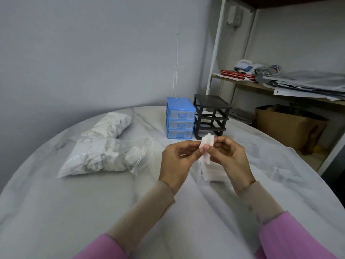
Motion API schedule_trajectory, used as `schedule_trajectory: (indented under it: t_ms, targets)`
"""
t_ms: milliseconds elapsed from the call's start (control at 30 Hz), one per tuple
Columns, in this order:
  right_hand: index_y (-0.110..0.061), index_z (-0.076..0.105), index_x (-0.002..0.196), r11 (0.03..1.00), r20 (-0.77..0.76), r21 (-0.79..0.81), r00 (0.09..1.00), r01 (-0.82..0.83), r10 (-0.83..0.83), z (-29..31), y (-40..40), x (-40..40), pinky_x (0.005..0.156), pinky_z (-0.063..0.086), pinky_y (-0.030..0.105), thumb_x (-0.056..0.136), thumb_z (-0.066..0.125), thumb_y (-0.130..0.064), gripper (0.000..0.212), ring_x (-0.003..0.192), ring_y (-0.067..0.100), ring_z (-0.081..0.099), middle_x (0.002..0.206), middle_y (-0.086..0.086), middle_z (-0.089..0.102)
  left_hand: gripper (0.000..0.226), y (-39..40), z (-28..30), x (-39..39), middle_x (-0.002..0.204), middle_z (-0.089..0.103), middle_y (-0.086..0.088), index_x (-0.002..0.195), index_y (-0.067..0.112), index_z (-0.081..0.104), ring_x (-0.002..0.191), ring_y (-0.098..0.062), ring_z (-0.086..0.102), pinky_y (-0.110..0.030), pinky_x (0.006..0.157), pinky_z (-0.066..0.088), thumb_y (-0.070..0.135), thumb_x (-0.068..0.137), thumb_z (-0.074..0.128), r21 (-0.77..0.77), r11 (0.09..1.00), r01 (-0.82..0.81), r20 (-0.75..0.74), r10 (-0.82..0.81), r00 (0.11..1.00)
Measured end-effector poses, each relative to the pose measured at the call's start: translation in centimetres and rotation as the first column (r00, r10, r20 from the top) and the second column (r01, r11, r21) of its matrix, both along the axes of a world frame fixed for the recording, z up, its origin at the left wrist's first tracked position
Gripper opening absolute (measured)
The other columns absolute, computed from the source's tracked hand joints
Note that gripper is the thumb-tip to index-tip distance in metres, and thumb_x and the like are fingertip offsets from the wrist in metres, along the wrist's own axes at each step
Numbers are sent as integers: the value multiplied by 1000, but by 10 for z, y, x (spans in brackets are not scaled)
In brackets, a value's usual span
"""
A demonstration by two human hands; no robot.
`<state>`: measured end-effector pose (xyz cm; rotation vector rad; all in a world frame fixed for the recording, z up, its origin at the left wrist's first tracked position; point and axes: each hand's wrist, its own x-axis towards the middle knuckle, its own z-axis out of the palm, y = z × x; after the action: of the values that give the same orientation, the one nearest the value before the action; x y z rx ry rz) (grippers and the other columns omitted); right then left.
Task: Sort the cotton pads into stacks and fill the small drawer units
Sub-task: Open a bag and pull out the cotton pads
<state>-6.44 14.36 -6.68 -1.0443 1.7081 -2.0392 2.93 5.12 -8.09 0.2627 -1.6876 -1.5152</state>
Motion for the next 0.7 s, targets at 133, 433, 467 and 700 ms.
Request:
schedule_trajectory:
  t_ms: [133, 433, 467, 700]
  targets:
    - [-7, 61, 86, 1000, -6, 5, 1000, 7, -7, 1, 2, 0, 61, 52, 18, 75, 71, -8, 14, 69, 10, 59, 75, 3, 61, 22, 0, 0, -1, 93, 74, -4, 100, 8, 73, 90, -16, 68, -25, 85, 52, 18, 80, 69, -29, 1000, -2, 9, 2, 1000]
    - [-11, 64, 84, 997, -75, 43, 995, 68, -65, -2, 1, -2, 70, 56, 25, 81, 67, -4, 8, 78, 14, 65, 86, 7, 67, 17, -2, -2, -1, 82, 73, -3, 86, 13, 73, 78, -18, 69, -27, 78, 54, 4, 73, 76, 16, 999, 28, -8, -28, 1000]
    - [-12, 63, 83, 996, -80, 44, 994, 75, -71, -2, 1, -2, 71, 56, 27, 80, 68, -7, 8, 78, 15, 65, 86, 7, 67, 17, -2, -2, -1, 81, 73, -2, 85, 13, 73, 76, -18, 69, -26, 77, 54, 3, 72, 76, 12, 999, 31, -8, -31, 999]
    - [-12, 62, 83, 994, -110, 44, 990, 98, -93, -1, 2, -5, 68, 53, 20, 84, 60, 2, 15, 72, 5, 61, 80, -2, 64, 12, -5, -2, -2, 79, 71, -2, 79, 13, 71, 80, -19, 67, -30, 83, 54, 2, 76, 72, 112, 994, 5, -26, -2, 1000]
